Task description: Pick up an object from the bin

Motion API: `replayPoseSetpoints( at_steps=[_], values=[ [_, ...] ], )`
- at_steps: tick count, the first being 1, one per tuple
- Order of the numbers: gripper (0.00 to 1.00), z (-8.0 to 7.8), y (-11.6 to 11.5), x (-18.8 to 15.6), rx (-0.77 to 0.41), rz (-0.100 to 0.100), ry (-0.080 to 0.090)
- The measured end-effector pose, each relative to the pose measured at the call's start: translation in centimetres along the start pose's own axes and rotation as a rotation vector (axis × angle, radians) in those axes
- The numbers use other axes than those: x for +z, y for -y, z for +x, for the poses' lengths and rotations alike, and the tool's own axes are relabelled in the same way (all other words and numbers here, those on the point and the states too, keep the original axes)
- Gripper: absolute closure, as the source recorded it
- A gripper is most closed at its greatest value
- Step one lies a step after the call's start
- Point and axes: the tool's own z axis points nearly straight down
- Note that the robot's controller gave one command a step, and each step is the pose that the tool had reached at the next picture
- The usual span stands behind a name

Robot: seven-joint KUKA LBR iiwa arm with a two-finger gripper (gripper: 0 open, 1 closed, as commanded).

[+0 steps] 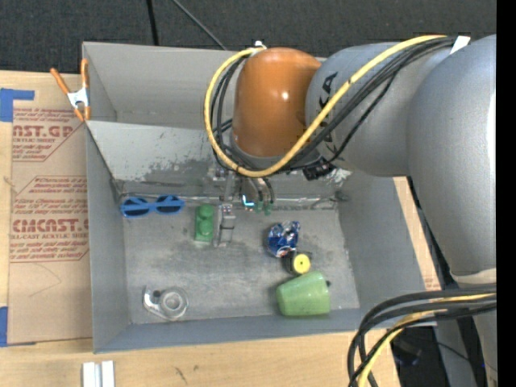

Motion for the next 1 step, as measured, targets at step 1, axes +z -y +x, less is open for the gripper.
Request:
replayPoseSetpoints(
  at_steps=[1],
  values=[
    [0.0,0.41,2.05,10.02,0.096,0.001,0.001]
  ],
)
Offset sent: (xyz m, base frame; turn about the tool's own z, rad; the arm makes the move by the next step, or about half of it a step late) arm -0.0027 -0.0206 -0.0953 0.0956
